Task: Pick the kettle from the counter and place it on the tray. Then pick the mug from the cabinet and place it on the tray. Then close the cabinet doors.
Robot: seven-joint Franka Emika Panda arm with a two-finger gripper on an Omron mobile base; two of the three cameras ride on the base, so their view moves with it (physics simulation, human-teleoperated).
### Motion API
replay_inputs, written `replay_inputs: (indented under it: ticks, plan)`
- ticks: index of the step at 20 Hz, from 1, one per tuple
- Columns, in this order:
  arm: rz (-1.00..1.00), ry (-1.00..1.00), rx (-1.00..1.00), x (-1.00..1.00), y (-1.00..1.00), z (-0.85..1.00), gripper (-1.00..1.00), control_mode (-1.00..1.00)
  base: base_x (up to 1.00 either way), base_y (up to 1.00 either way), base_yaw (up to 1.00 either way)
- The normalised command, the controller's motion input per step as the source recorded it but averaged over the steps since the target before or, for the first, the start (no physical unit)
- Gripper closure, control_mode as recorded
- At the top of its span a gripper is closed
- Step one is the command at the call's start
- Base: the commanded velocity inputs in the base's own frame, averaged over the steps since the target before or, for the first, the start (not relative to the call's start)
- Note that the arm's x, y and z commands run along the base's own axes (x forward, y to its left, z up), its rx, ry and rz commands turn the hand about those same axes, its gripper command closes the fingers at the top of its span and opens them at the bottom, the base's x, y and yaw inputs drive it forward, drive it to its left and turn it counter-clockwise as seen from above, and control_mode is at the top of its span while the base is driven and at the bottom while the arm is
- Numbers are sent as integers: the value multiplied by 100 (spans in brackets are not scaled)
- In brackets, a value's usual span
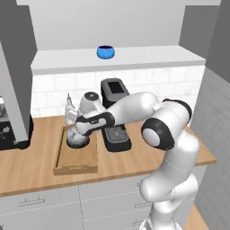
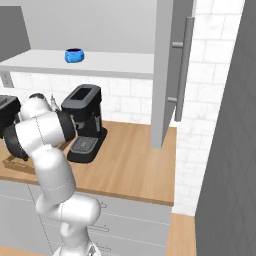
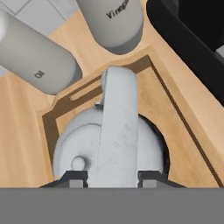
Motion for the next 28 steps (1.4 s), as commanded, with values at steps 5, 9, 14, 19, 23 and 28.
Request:
replay_inputs:
  ticks: [5,9,14,19,23,28]
  plan:
    - [0,0,3,-9,0,22,-100,-100,0,0,0]
    - [2,-2,4,-22,0,40,-100,-100,0,0,0]
    - [6,-7,4,-54,0,45,-100,-100,0,0,0]
    - [23,-20,-1,-78,-3,35,-100,-100,0,0,0]
    - [32,-25,-8,-77,-13,33,-100,-100,0,0,0]
    - [23,-14,-16,-48,-25,42,-100,-100,0,0,0]
